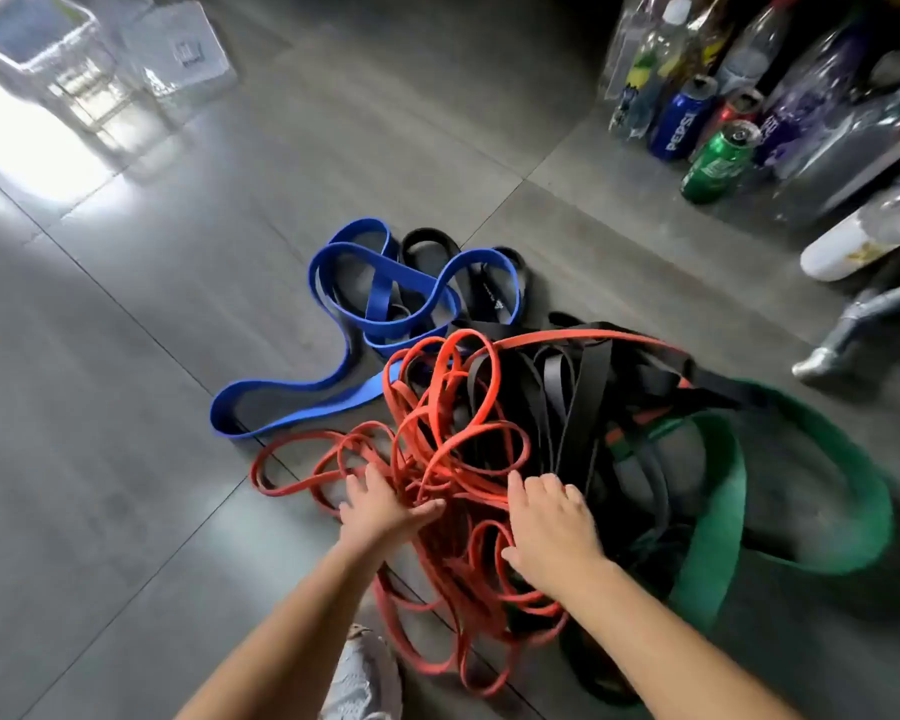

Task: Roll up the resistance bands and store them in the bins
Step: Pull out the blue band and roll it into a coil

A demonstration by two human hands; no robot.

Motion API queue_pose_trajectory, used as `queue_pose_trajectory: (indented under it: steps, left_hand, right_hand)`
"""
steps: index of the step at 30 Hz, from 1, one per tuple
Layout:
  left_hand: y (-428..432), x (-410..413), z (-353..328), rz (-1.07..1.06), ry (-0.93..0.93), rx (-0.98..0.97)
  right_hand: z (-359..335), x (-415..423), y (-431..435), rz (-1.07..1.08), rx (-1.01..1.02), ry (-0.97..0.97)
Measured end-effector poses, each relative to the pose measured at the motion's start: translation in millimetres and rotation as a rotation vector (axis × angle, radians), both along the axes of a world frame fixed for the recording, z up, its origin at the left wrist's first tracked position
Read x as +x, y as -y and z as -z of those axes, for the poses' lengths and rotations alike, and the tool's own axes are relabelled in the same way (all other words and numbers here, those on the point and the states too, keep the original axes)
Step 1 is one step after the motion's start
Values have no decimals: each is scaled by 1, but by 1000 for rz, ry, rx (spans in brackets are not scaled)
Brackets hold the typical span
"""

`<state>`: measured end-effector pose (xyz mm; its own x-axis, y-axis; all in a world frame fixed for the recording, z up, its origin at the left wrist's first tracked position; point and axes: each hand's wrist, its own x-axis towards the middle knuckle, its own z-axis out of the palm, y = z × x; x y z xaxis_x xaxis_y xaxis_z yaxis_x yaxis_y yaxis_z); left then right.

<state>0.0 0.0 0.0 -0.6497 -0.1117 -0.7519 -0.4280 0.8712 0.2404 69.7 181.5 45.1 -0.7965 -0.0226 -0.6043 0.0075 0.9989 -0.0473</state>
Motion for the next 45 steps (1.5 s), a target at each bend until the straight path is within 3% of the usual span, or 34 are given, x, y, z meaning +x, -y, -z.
queue_pose_trajectory:
  steps: [4, 9, 11, 13, 16, 18, 23, 26, 31, 34, 37, 42, 45]
  left_hand:
    - [-2, 4, 12, -11, -152, 36]
    - [-10, 1, 24, -77, -155, -46]
    - [-23, 1, 24, -251, -135, 92]
    - [-42, 6, 24, -487, -91, 382]
    - [-50, 15, 26, -517, -59, 517]
    - [-41, 16, 21, -535, -67, 532]
    - [-23, 17, -28, -691, -109, 762]
    - [-28, 10, -69, -626, -157, 860]
    - [-67, -1, -140, -298, -240, 1067]
    - [-97, -9, -174, -88, -74, 1123]
    - [-127, -8, -195, 55, 64, 1164]
    - [-147, -3, -196, 127, 3, 1047]
    - [-136, -9, -196, 44, -42, 949]
  right_hand:
    - [12, 21, 0, 70, 13, 37]
    - [36, 38, -5, 76, -19, -185]
    - [39, 39, 5, 61, -75, -243]
    - [37, 38, 21, 5, -159, -185]
    - [25, 31, 44, 23, -313, 12]
    - [20, 34, 49, 142, -422, 29]
    - [5, 45, 31, 674, -730, -99]
    - [-10, 35, 26, 750, -831, -251]
    - [-57, 7, 22, 815, -1274, -497]
    - [-86, -6, -6, 1001, -1498, -584]
    - [-108, -12, -37, 1149, -1429, -769]
    - [-116, 1, -94, 1447, -1082, -1030]
    - [-124, 15, -128, 1513, -965, -1103]
